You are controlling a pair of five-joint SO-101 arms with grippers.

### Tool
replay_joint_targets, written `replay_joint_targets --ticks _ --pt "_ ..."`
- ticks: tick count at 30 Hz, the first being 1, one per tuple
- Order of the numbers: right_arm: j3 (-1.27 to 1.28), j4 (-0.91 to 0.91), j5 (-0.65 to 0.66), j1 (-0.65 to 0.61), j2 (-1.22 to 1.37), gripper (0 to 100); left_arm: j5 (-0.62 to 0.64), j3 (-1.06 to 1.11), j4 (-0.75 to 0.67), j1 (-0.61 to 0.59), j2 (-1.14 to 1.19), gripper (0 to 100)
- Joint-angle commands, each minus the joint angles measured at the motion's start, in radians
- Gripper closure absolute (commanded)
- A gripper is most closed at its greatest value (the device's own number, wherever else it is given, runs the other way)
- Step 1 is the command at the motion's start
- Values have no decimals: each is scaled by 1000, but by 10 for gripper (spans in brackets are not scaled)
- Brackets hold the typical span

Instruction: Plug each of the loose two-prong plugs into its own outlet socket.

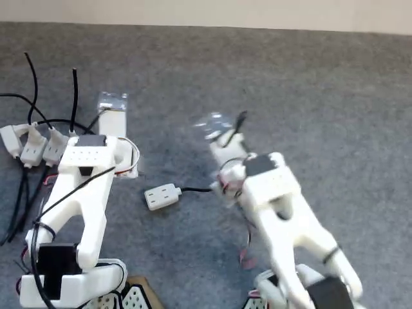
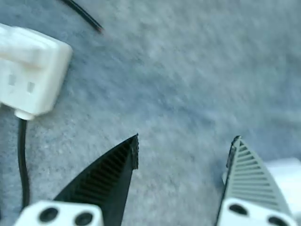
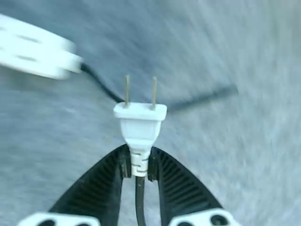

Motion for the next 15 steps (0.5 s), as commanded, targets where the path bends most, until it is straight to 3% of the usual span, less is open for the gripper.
replay_joint_targets --ticks 1,3,6,15 --pt "33 -18 -14 -140 -189 994 -226 -101 169 70 -42 690" --pt "116 -81 -14 -202 -249 994 -296 -131 232 79 -56 690" --pt "255 -193 -14 -259 -311 994 -301 -153 216 24 -154 688" --pt "417 -318 -68 -268 -355 994 -341 19 215 -8 -624 611"
